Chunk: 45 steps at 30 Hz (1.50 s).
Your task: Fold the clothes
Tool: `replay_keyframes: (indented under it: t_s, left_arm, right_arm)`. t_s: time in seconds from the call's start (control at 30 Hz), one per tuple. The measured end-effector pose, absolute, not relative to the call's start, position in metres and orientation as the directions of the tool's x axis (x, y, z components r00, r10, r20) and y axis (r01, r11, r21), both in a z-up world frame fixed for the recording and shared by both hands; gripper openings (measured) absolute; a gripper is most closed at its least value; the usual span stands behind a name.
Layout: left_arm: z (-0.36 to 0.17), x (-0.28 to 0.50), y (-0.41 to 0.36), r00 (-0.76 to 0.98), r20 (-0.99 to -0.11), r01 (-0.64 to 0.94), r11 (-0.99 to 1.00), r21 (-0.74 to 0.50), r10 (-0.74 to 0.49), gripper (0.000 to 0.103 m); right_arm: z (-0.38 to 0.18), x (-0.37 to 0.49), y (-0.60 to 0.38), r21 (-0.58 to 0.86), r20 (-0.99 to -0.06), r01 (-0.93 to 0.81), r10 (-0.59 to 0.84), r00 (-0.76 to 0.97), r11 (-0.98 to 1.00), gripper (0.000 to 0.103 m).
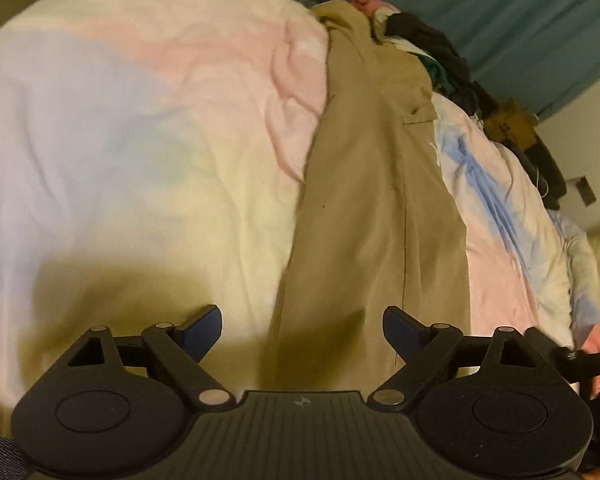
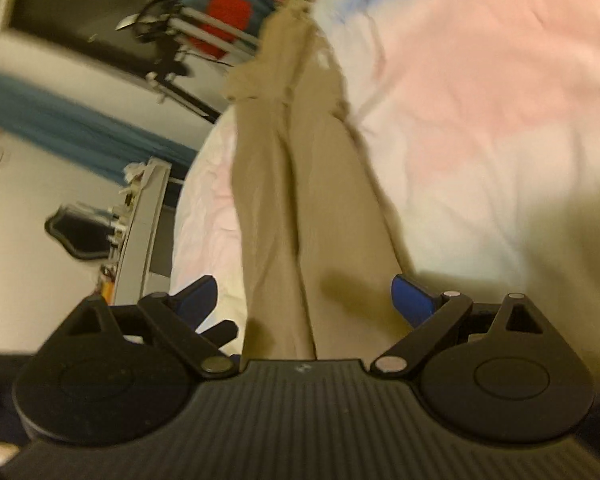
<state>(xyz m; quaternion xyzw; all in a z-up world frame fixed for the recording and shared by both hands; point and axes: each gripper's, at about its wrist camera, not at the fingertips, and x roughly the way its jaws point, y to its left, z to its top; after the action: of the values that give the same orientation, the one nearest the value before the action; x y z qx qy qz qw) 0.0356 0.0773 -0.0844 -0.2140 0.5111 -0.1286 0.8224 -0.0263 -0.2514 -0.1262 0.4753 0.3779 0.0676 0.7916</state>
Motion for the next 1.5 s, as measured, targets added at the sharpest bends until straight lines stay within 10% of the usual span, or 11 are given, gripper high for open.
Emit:
replay_keyframes:
  t_s: [0.47,0.83,1.0,1.5]
  left_arm:
    - [-0.118,0.036,0.071,0.217,-0.785,-0.115,0.784,-0.610,-0.580,0.071]
    - [-0.102,0.023,0.071,0.264,-0.822,-0.190,0.809,-0.557,-0.504,0.029]
    - [-0.089,0.024,0.068,0.295,-0.820,-0.198,0.808,-0.554,-0.490,0.012]
    - [0.029,0.010,0.082,0.508,-0.643,-0.054,0.724,-0.688,-0.573,0.005]
  right_arm:
    - [-0.165,-0.032,-0.245,0.791,-0.612,0.427,0.557,0.562,0.438,0.073]
    - [-0.148,-0.048,-0.225,0.730,-0.684,0.432,0.543,0.488,0.530,0.016]
    - [-0.123,-0.041,-0.226,0.711,-0.693,0.403,0.479,0.538,0.576,0.012]
    - [0.002,-0.038,-0.260,0.770,-0.515,0.162,0.452,0.729,0.617,0.010]
